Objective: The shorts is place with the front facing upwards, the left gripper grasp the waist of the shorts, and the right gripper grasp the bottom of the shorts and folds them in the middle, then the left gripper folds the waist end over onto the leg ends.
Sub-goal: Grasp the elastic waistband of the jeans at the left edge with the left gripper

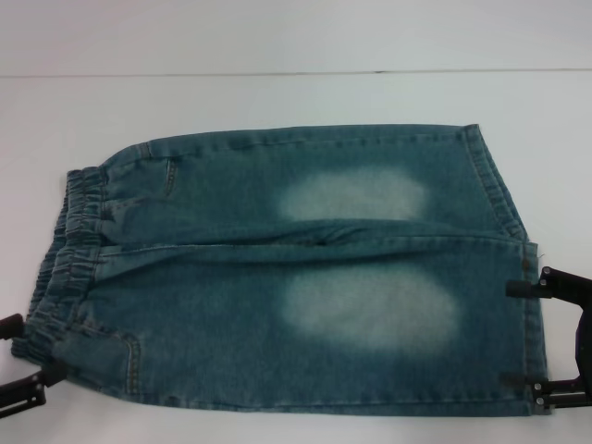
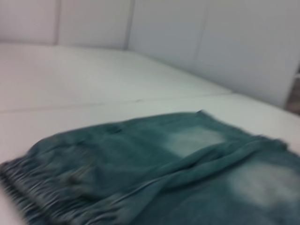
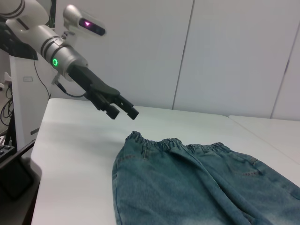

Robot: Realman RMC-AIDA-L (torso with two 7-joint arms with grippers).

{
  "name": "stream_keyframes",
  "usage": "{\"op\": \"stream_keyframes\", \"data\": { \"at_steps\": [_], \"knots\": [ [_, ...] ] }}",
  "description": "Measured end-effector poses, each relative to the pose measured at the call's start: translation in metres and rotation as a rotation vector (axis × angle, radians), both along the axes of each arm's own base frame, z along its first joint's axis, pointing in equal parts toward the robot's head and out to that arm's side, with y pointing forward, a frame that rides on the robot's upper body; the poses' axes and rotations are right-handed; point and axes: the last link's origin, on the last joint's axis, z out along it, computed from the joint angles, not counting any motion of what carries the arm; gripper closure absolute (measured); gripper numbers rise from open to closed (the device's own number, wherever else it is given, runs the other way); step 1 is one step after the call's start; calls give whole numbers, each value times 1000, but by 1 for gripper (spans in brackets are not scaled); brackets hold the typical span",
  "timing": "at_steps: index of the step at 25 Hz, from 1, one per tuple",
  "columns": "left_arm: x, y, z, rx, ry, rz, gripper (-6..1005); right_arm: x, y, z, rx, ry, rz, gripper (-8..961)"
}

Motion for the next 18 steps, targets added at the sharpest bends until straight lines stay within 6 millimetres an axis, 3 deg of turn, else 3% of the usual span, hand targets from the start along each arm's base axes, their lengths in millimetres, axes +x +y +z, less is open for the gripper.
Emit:
{"op": "stream_keyframes", "data": {
  "at_steps": [9, 18],
  "knots": [
    [-13, 14, -6, 36, 87, 75, 80, 0, 1, 0, 3, 1, 1, 10],
    [-18, 16, -7, 41, 118, 102, 83, -1, 1, 0, 1, 1, 3, 10]
  ]
}}
